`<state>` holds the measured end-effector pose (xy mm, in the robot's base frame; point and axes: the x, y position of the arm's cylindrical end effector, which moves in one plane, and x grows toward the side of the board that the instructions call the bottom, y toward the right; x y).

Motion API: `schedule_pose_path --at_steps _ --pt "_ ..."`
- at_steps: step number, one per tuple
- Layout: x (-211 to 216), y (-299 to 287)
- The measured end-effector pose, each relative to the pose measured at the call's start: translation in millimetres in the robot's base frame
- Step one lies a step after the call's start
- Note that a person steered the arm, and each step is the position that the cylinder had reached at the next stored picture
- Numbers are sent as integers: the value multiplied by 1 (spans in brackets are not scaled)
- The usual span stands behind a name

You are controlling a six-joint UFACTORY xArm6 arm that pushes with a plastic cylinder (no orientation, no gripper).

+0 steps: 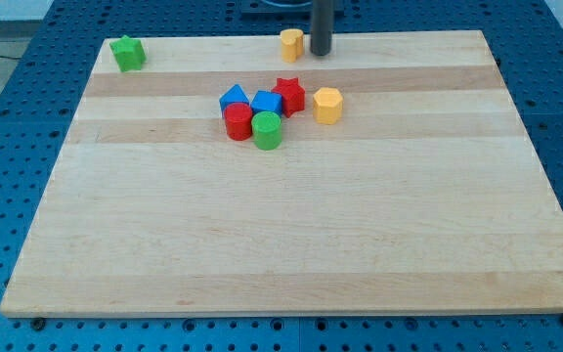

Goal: Place the red star parallel right to the yellow heart

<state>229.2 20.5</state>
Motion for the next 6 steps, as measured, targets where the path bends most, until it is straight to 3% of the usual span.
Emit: schedule_pose_path --at_steps 1,2,3,5,6 --pt "57 -78" --pt "99 -42" --pt "110 -8" --pt "168 -8" --pt "185 28"
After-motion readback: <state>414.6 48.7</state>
